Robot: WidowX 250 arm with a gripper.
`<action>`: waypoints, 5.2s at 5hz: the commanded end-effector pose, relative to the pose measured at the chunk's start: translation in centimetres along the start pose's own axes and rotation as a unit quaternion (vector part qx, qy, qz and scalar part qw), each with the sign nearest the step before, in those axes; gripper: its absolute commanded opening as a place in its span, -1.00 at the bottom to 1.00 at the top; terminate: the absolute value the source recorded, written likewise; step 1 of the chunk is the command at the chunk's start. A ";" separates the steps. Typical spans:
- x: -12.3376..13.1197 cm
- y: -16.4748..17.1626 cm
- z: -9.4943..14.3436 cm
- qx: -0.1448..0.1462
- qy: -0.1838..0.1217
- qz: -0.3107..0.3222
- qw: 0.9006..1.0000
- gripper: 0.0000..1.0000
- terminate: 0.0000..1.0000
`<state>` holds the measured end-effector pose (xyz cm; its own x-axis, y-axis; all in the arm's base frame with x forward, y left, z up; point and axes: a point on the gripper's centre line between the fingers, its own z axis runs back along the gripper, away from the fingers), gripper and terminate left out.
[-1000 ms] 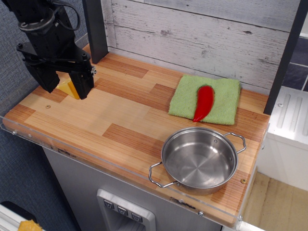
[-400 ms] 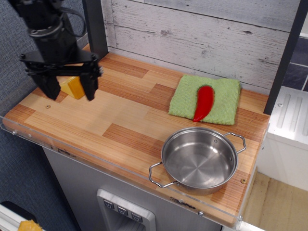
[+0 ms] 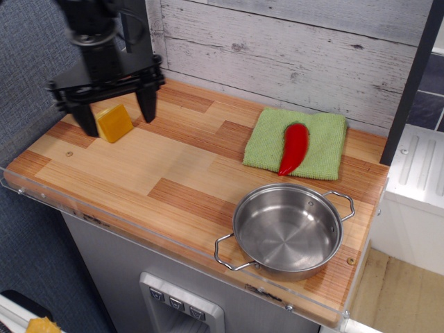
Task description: Move the cheese next to the pot
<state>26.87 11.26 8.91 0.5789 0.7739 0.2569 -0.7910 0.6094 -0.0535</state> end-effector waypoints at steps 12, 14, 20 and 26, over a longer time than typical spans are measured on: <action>9.0 1.5 -8.9 0.018 0.081 0.269 0.960 1.00 -1.00; 8.7 1.2 -7.6 -0.043 0.083 0.228 0.969 -1.00 -1.00; 2.1 -1.1 -1.9 -0.114 0.109 -0.383 0.910 -1.00 -1.00; -7.9 -1.7 -5.2 -0.093 0.094 -0.465 0.875 -1.00 -1.00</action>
<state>24.29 4.12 1.48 0.9945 -0.0582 0.0867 0.0643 0.9955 -0.0700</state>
